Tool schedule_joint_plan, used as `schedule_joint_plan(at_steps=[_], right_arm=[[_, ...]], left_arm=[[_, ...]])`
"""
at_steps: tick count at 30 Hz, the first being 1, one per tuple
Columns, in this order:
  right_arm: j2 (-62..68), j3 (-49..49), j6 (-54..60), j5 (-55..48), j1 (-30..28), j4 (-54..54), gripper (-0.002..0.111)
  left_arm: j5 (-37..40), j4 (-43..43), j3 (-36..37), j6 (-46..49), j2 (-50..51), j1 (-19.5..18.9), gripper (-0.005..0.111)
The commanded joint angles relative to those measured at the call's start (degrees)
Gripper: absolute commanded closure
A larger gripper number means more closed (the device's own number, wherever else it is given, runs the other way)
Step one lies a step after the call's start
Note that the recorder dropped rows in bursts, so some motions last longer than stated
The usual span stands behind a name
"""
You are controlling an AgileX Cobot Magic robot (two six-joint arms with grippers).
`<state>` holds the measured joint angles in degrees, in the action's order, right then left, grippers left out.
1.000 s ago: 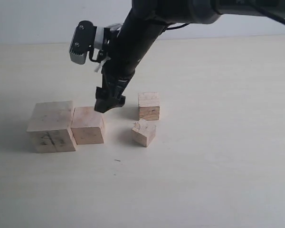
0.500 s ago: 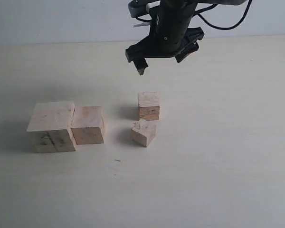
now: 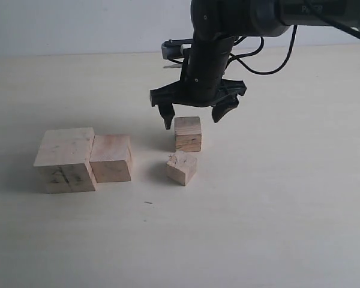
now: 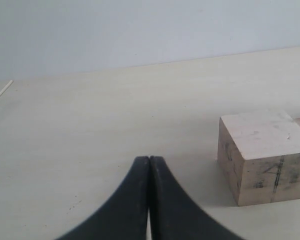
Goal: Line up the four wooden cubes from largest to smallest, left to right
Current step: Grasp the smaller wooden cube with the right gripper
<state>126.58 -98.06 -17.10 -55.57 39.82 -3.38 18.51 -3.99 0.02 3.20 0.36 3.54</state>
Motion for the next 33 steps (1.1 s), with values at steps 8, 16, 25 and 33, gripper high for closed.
schedule_joint_plan(at_steps=[8,16,25,33], right_arm=[[2.3,-0.14,2.43,-0.44,-0.14,-3.5,0.032],[2.1,-0.14,5.38,-0.44,-0.14,0.16,0.082],[2.1,-0.14,31.8,3.43,-0.27,-3.21,0.108],[2.1,-0.14,55.69,0.43,-0.16,-17.63,0.108]], left_arm=[[-0.38,-0.14,-0.02,-0.01,-0.36,-0.18,0.107],[-0.38,-0.14,-0.02,-0.01,-0.36,-0.18,0.107],[-0.38,-0.14,-0.02,-0.01,-0.36,-0.18,0.107],[-0.38,-0.14,-0.02,-0.01,-0.36,-0.18,0.107]])
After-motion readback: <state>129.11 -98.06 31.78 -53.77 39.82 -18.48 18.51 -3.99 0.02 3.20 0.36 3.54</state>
